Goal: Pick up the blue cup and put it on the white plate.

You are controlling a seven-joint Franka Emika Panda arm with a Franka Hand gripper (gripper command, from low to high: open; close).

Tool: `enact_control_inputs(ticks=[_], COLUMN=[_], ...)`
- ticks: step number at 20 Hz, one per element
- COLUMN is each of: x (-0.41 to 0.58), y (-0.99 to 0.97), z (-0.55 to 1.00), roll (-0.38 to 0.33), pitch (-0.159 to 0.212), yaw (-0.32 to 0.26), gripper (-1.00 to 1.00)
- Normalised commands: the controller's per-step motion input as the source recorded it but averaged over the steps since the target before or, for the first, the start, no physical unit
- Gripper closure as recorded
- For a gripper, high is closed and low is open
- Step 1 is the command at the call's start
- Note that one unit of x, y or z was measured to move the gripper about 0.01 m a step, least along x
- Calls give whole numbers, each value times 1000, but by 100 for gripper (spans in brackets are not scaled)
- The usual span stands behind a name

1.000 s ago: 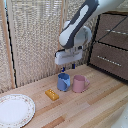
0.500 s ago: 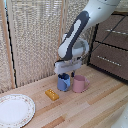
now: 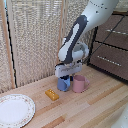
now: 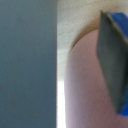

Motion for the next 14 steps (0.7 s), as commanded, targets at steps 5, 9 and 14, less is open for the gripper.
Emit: enact_control_inputs(ticks=[5,9,14], x=[0,51,31], y=[94,161,290], z=[335,934,745], roll=[-15,34,100], pitch=[-44,24,90], yaw=[-103,-122,-66], gripper=[100,100,100])
